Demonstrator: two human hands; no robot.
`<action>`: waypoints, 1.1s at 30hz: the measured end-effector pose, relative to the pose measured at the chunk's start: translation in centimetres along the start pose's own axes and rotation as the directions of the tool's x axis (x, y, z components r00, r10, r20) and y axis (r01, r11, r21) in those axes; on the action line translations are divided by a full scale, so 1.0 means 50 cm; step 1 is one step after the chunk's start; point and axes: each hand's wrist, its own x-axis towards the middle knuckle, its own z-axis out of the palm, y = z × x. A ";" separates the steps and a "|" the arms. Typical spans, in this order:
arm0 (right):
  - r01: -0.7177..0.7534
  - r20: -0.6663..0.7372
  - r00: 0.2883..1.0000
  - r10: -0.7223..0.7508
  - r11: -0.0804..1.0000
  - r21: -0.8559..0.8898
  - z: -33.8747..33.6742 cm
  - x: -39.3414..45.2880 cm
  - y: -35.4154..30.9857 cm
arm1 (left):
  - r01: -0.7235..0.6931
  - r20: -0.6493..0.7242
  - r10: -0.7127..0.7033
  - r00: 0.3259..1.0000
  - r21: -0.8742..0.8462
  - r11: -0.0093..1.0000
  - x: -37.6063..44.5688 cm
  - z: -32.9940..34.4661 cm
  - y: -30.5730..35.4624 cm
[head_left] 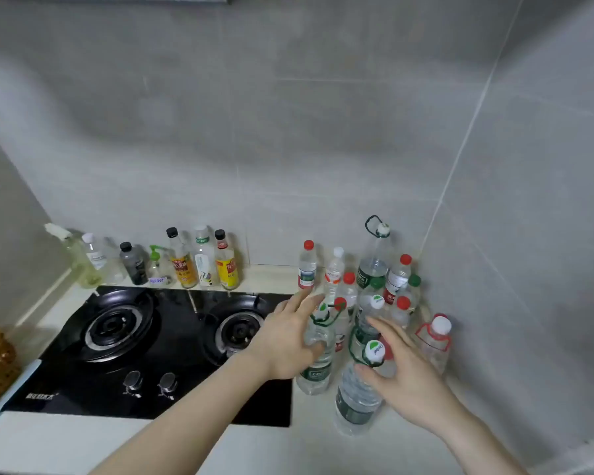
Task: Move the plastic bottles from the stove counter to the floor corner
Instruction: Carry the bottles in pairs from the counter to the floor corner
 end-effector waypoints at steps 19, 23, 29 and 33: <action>-0.068 0.302 0.949 0.092 0.994 -0.089 -0.018 0.083 0.031 | 0.077 -0.028 -0.080 0.996 -0.098 0.992 0.084 0.042 0.014; -0.010 0.347 0.937 0.052 0.992 -0.122 -0.014 0.110 0.035 | 0.131 -0.089 -0.148 0.985 -0.172 0.976 0.075 0.034 0.012; -0.015 0.337 0.940 0.049 0.994 -0.105 -0.033 0.122 0.022 | 0.248 -0.025 -0.270 0.962 -0.320 0.914 0.058 0.019 0.017; -0.016 0.359 0.931 0.066 0.990 -0.140 -0.057 0.134 0.009 | 0.317 0.051 -0.323 0.945 -0.389 0.865 0.061 0.004 0.022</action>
